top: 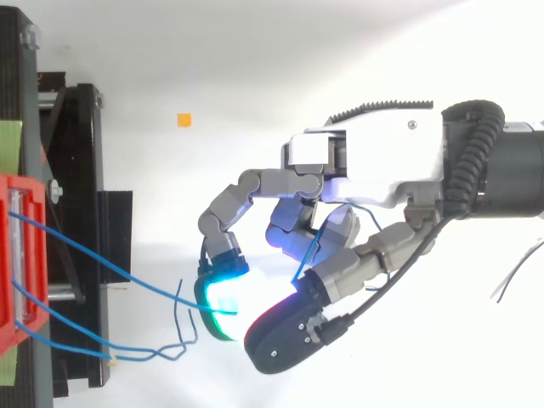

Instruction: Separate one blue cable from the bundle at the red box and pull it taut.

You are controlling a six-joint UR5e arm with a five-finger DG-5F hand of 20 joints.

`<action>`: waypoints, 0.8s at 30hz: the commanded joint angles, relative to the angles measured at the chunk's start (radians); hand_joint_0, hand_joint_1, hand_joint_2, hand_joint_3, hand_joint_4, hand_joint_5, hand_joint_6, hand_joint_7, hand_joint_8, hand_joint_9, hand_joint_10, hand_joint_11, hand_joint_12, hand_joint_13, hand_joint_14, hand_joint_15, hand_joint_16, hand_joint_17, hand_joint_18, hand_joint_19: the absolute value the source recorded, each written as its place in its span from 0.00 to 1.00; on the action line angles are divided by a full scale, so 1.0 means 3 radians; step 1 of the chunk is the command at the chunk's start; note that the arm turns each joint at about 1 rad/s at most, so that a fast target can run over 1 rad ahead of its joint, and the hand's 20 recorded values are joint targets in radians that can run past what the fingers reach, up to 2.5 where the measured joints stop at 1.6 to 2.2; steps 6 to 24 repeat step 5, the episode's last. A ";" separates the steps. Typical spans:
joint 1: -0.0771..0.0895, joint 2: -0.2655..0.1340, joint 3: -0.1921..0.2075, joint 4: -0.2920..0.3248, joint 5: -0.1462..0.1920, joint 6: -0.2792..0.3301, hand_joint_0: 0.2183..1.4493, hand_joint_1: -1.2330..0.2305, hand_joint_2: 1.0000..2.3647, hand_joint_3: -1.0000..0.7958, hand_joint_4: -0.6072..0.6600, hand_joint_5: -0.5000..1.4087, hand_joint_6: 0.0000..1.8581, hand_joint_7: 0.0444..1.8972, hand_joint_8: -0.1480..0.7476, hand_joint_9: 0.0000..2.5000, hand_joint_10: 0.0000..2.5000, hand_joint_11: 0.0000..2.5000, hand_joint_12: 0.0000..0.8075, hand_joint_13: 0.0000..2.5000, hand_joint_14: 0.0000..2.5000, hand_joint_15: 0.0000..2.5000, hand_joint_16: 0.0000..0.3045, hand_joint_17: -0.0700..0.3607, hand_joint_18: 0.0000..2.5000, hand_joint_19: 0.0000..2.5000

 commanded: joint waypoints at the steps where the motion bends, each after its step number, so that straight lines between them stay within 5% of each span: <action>1: 0.0000 0.0000 -0.0005 0.0000 -0.0003 0.0000 0.33 0.33 0.01 0.58 0.44 0.20 0.48 0.64 0.49 0.42 1.00 0.66 0.49 0.38 1.00 0.57 0.16 0.41 0.55 0.66; 24: 0.0000 0.0000 0.0000 0.0000 0.0002 0.0000 0.33 0.33 0.01 0.58 0.44 0.20 0.48 0.65 0.49 0.42 1.00 0.66 0.49 0.38 1.00 0.58 0.16 0.42 0.55 0.66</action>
